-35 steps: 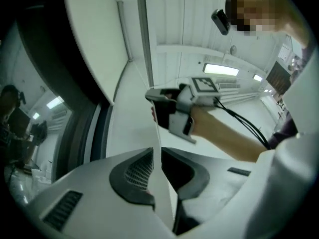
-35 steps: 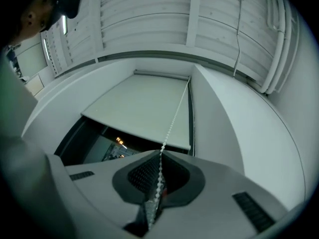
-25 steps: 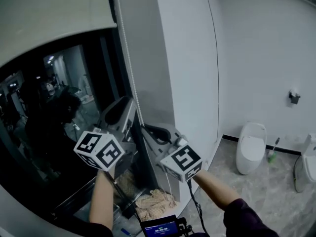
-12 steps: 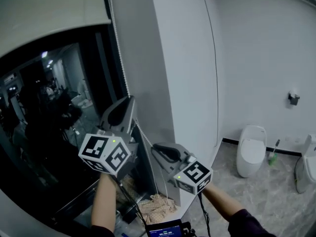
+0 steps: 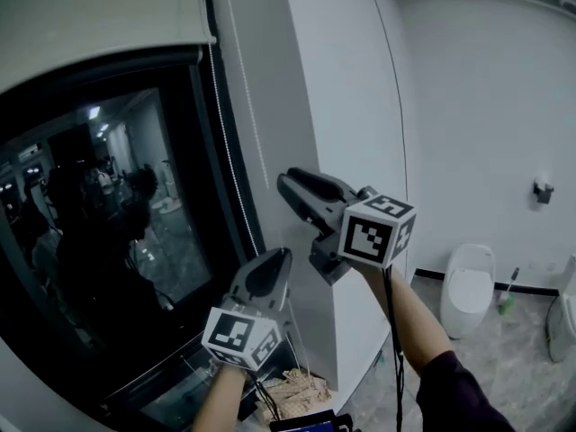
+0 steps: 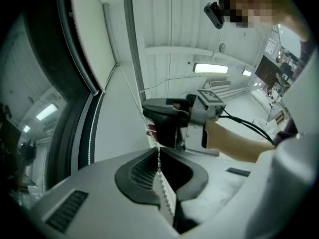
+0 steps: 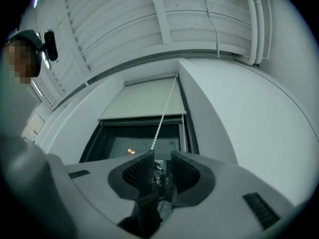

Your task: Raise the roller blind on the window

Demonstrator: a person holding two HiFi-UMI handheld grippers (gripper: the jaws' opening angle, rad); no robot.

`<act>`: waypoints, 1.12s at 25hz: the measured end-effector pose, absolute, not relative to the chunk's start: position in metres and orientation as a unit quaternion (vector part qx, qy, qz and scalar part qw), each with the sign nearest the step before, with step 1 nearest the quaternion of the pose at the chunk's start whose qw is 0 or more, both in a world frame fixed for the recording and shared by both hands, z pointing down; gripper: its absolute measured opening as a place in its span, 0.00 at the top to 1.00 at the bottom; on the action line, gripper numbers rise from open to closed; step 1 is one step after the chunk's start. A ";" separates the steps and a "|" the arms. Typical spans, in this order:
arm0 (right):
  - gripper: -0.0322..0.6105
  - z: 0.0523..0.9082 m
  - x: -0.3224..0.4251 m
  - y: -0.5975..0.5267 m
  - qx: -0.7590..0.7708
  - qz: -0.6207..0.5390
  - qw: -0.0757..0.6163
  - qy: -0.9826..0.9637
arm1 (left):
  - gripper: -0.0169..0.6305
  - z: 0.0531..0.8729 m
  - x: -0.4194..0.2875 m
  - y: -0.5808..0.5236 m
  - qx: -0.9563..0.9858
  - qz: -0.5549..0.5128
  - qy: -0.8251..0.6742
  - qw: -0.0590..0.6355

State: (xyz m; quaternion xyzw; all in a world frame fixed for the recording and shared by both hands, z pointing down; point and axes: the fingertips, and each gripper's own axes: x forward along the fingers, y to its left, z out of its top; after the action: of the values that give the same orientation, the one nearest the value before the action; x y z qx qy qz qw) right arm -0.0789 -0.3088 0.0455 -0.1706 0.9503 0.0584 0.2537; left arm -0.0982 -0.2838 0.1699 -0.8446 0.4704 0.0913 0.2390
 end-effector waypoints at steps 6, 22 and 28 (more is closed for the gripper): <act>0.94 0.046 -0.107 -0.307 -0.232 0.139 0.195 0.943 | 0.94 0.178 -0.102 -0.291 -0.838 0.053 0.484 0.248; 0.94 0.107 -0.095 -0.309 -0.241 0.132 0.221 0.936 | 0.94 0.196 -0.171 -0.275 -0.767 0.108 0.581 0.249; 0.94 0.108 -0.098 -0.290 -0.235 0.162 0.227 0.931 | 0.95 0.159 -0.163 -0.267 -0.783 0.152 0.552 0.243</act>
State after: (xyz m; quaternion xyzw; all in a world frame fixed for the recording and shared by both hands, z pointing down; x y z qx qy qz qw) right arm -0.0979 -0.2897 0.1084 -0.2353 0.9311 0.1624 0.2266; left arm -0.1635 -0.2672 0.1589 -0.7833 0.5517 0.1523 0.2426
